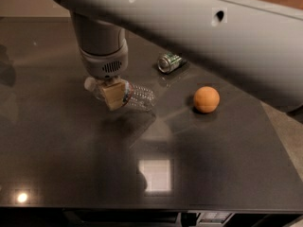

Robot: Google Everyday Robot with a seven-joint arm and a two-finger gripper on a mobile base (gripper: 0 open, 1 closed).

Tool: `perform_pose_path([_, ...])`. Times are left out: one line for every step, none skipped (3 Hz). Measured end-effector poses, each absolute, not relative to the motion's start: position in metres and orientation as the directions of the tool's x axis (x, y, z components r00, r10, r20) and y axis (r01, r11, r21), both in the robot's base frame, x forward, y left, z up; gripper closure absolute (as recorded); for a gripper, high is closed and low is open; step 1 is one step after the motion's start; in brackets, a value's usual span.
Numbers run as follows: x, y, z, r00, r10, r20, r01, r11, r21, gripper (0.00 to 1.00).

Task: Knock water bottle over

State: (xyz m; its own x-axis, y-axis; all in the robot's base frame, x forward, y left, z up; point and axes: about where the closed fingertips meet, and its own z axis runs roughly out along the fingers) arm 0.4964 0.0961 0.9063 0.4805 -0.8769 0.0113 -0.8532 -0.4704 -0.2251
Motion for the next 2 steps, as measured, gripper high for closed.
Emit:
perform_pose_path([0.494, 0.0959, 0.8935, 0.487, -0.873, 0.005, -0.857, -0.48, -0.187, 0.0])
perform_pose_path([0.4912, 0.0956, 0.8838, 0.491, -0.871, -0.013, -0.862, -0.484, -0.154, 0.0])
